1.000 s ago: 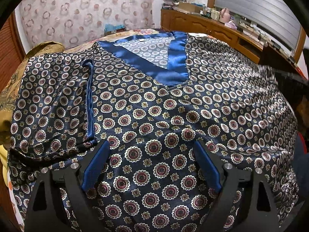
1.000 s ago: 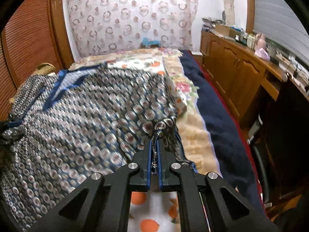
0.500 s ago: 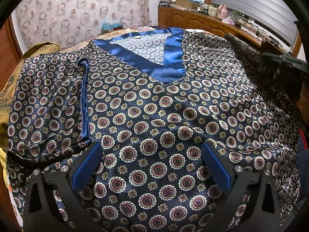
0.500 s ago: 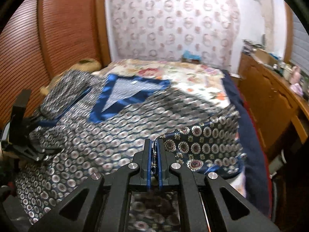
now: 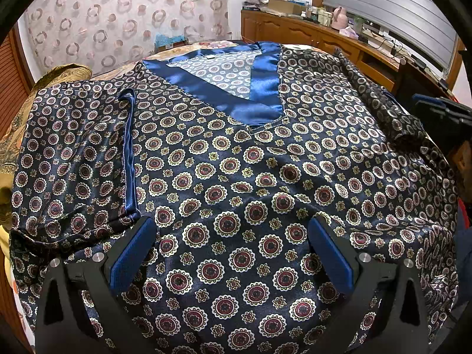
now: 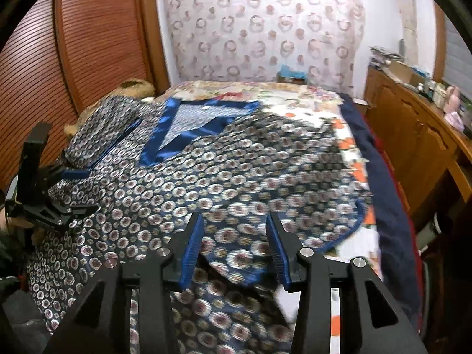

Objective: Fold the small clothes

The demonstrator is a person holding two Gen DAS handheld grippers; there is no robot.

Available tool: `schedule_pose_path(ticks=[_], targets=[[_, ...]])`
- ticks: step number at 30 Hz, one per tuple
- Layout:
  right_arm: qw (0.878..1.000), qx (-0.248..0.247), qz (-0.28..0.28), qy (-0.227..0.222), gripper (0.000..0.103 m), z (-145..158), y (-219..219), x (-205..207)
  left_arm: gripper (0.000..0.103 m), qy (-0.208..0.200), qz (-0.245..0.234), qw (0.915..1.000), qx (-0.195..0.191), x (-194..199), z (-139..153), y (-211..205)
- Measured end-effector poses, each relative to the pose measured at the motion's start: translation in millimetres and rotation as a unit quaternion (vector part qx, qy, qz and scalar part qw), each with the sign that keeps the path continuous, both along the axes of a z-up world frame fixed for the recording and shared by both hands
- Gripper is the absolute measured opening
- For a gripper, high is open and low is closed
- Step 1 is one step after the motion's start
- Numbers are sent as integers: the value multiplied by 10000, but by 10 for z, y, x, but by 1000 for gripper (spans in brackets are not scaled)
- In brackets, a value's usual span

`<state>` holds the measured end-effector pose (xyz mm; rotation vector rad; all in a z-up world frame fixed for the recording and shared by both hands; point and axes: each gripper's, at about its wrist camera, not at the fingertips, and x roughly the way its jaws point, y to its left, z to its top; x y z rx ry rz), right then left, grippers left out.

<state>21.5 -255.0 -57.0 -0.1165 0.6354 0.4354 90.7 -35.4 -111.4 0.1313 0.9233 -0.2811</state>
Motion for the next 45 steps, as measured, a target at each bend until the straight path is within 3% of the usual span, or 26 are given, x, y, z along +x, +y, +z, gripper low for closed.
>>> schedule_pose_path(ticks=[5, 9, 13, 17, 19, 21, 24, 29, 41, 43, 45], targets=[[9982, -40, -596, -2, 46, 6, -262, 56, 103, -1, 1, 10000, 0, -2, 2, -1], [9941, -75, -1023, 356, 46, -185, -398, 278, 103, -1, 0, 10000, 0, -2, 1, 0], [9903, -118, -1253, 587, 46, -327, -430, 432, 103, -2, 1, 10000, 1, -2, 0, -1], [9903, -108, -1267, 560, 45, -266, -437, 481, 103, -1, 1, 10000, 0, -1, 0, 0], [9912, -175, -1194, 539, 31, -260, -390, 519, 103, -1, 1, 10000, -1, -2, 0, -1], [9917, -371, -1127, 486, 9, -244, -312, 569, 103, -2, 1, 10000, 0, -1, 0, 0], [9938, -266, -915, 567, 4, -232, -295, 657, 103, -2, 1, 10000, 0, -2, 0, -1], [9978, -201, -586, 224, 3, 14, -115, 651, 103, -3, 2, 10000, -1, -4, 0, -1], [9969, -186, 681, -359, 3, 512, 803, 661, 103, -4, 2, 10000, -1, -7, 0, -1], [9966, -268, 689, -352, 15, 513, 872, 710, 103, -5, 2, 10000, -1, -8, 0, -1], [9972, -284, 584, -362, 41, 500, 836, 778, 103, -6, 3, 10000, -4, -10, 1, -1]])
